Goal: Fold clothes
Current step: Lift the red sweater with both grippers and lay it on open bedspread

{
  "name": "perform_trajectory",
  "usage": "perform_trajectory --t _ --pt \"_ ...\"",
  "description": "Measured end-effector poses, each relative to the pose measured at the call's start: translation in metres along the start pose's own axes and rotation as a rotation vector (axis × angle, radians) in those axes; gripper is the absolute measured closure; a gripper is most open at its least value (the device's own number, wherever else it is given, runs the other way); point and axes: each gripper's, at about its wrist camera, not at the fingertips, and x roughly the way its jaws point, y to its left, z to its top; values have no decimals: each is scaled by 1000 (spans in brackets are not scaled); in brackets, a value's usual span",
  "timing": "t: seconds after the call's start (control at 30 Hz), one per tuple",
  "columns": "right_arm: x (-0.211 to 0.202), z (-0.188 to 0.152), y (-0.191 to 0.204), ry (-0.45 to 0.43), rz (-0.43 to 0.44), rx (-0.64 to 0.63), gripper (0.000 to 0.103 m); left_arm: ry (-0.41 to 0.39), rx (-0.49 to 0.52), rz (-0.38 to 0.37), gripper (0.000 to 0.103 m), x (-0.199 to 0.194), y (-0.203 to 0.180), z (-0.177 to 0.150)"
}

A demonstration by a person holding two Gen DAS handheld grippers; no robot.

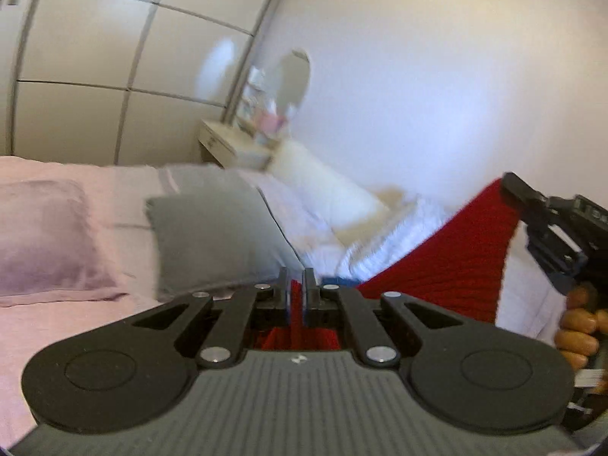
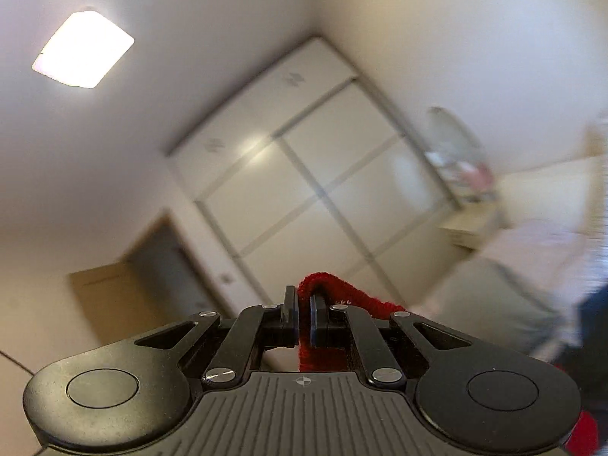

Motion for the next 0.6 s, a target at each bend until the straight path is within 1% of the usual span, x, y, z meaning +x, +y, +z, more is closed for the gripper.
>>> perform_trajectory --t 0.1,0.13,0.17,0.2,0.23,0.27,0.3,0.33,0.37,0.43,0.53,0.6 --pt "31 -16 47 13 83 7 99 -30 -12 78 101 -46 22 2" --pt "42 -23 62 29 102 8 99 6 -15 142 101 -52 32 -3" --pt "56 -33 74 82 106 8 99 51 -17 214 99 -55 43 -8" --pt "75 -46 82 175 91 5 99 95 -18 286 95 -59 55 -14" --pt "95 -59 91 268 76 2 98 140 -20 357 94 -63 66 -19" --pt "115 -75 100 386 42 -14 79 185 -21 429 95 -67 77 -24" --pt "136 -97 109 530 -20 -48 52 229 -23 500 94 -71 88 -30" --pt "149 -119 115 633 -77 -69 42 283 -22 565 94 -73 100 -40" --pt "153 -138 118 691 -116 -73 40 324 -39 590 94 -80 110 -52" --pt "151 -176 120 766 -169 -63 40 401 -82 622 94 -94 127 -75" --pt "130 -216 115 836 -230 -58 40 476 -115 639 94 -117 138 -107" --pt "109 -236 103 892 -289 -98 40 523 -117 651 94 -127 138 -125"
